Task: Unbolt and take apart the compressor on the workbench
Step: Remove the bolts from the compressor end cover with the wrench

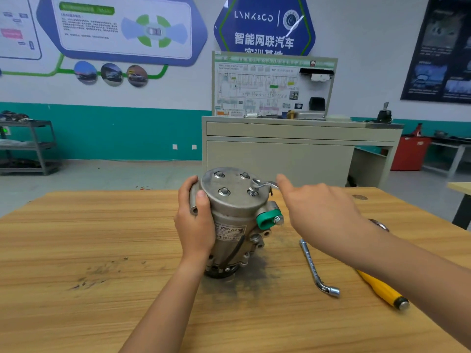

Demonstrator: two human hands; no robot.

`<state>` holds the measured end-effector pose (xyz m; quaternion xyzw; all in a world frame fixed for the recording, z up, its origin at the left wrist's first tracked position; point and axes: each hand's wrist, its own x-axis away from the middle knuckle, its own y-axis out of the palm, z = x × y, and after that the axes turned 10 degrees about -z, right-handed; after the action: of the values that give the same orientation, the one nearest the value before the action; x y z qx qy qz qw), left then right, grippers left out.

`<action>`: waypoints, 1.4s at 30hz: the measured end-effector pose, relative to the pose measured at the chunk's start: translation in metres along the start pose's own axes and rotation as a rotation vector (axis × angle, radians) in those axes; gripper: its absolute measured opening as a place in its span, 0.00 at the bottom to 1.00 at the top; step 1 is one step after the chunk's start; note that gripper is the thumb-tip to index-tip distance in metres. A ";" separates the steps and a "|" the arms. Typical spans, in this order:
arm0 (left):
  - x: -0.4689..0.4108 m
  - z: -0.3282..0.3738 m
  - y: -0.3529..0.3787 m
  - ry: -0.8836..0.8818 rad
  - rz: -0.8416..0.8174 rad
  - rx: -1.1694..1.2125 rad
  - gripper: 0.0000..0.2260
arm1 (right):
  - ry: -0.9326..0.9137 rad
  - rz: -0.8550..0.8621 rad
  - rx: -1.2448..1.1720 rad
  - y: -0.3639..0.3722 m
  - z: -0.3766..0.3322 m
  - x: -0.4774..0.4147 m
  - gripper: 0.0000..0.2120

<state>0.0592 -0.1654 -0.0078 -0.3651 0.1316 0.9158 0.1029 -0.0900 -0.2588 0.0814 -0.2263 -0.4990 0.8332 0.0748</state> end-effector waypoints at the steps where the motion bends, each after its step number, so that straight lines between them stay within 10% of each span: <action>1: 0.000 0.001 0.001 0.003 0.003 -0.002 0.25 | -0.027 0.008 0.009 -0.003 -0.003 -0.002 0.29; 22: -0.015 -0.004 -0.016 -0.095 -0.121 0.035 0.11 | -0.433 0.349 -0.140 0.016 -0.004 -0.122 0.16; 28: -0.014 0.002 -0.034 -0.143 -0.166 -0.040 0.13 | -0.107 0.587 -0.630 0.015 0.005 -0.089 0.12; 32: -0.010 0.032 -0.038 0.263 -0.007 -0.336 0.18 | -0.059 0.362 -0.838 0.021 0.013 -0.076 0.11; 38: -0.042 0.078 -0.012 0.377 -0.882 -1.146 0.15 | -0.072 0.023 -1.116 0.038 -0.002 -0.065 0.19; 42: -0.057 0.092 -0.016 0.374 -0.931 -0.982 0.11 | -0.075 -0.004 -1.225 0.037 0.000 -0.060 0.19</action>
<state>0.0455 -0.1266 0.0940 -0.5394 -0.4517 0.6519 0.2829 -0.0332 -0.2979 0.0680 -0.1977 -0.8898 0.4024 -0.0851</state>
